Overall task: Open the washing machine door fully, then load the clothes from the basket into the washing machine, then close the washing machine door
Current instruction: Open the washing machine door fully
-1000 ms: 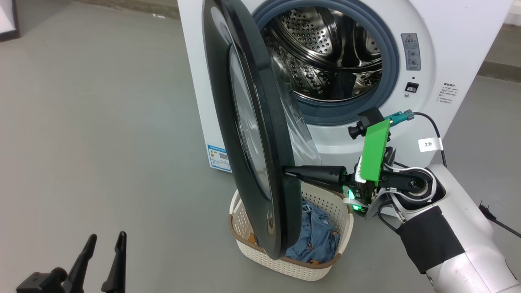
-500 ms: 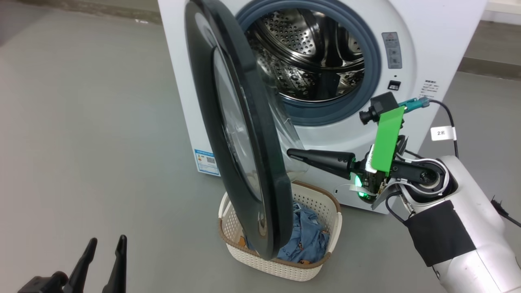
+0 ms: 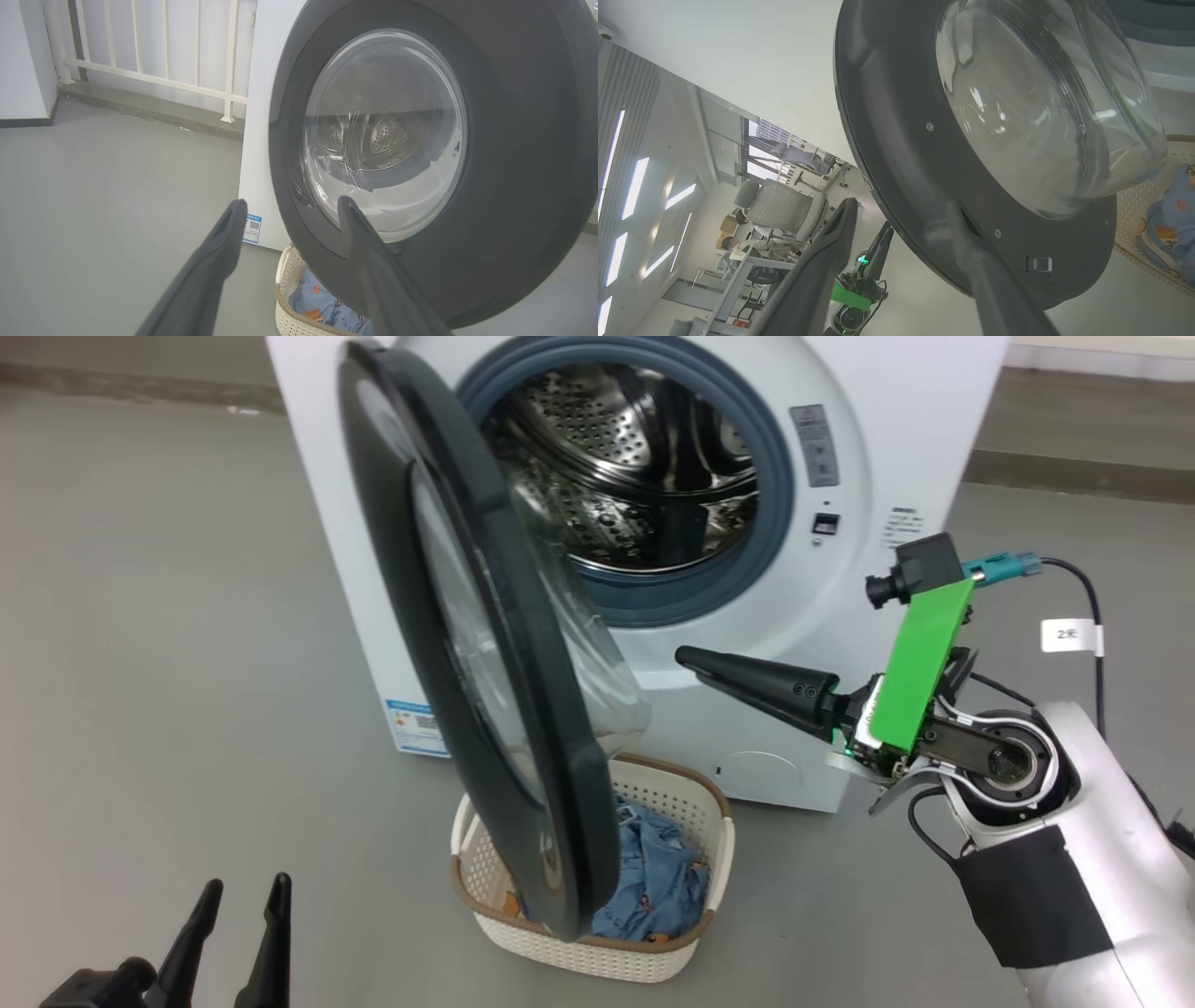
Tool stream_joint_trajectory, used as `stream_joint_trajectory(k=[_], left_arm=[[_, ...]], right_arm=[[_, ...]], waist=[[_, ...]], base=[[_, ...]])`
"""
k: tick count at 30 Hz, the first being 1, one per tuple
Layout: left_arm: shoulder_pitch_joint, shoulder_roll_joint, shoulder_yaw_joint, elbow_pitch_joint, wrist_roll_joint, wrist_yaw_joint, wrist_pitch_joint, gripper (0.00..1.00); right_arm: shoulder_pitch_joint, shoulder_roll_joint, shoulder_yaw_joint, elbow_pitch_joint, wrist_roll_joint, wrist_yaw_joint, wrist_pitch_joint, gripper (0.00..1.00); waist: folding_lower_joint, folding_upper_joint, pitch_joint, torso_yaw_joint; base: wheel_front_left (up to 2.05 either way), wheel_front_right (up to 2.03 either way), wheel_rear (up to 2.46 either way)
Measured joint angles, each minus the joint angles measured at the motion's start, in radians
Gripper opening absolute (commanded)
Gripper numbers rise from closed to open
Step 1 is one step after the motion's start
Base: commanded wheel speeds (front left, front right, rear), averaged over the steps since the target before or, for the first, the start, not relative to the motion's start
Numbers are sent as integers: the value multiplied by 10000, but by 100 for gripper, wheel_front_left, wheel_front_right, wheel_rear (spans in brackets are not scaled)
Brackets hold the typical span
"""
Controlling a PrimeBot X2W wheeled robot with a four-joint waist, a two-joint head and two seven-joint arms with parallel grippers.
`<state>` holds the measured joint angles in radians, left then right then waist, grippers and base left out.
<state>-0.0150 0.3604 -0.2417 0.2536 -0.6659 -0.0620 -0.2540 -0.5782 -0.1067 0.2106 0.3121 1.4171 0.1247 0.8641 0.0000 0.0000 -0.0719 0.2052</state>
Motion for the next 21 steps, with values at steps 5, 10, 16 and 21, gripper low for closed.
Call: stream_joint_trajectory(k=[5,10,16,21], left_arm=[[1,-12,4,-44,0,0,0,100],[4,-17,61,-140,0,0,0,100],[11,-23,176,-257,0,-6,0,100],[17,-56,242,-332,0,-50,0,100]], right_arm=[[458,4,-274,-819,-763,0,-706,100],[1058,71,-403,-1720,-1730,0,-1306,100],[1629,82,-476,-2857,-3118,0,-2295,100],[2582,-63,-633,-3538,-4573,0,-3511,100]], waist=[[0,0,15,-432],[0,0,50,-869],[0,0,143,-1337],[0,0,276,-1519]], base=[[0,0,0],[0,0,0],[0,0,0],[0,0,0]])
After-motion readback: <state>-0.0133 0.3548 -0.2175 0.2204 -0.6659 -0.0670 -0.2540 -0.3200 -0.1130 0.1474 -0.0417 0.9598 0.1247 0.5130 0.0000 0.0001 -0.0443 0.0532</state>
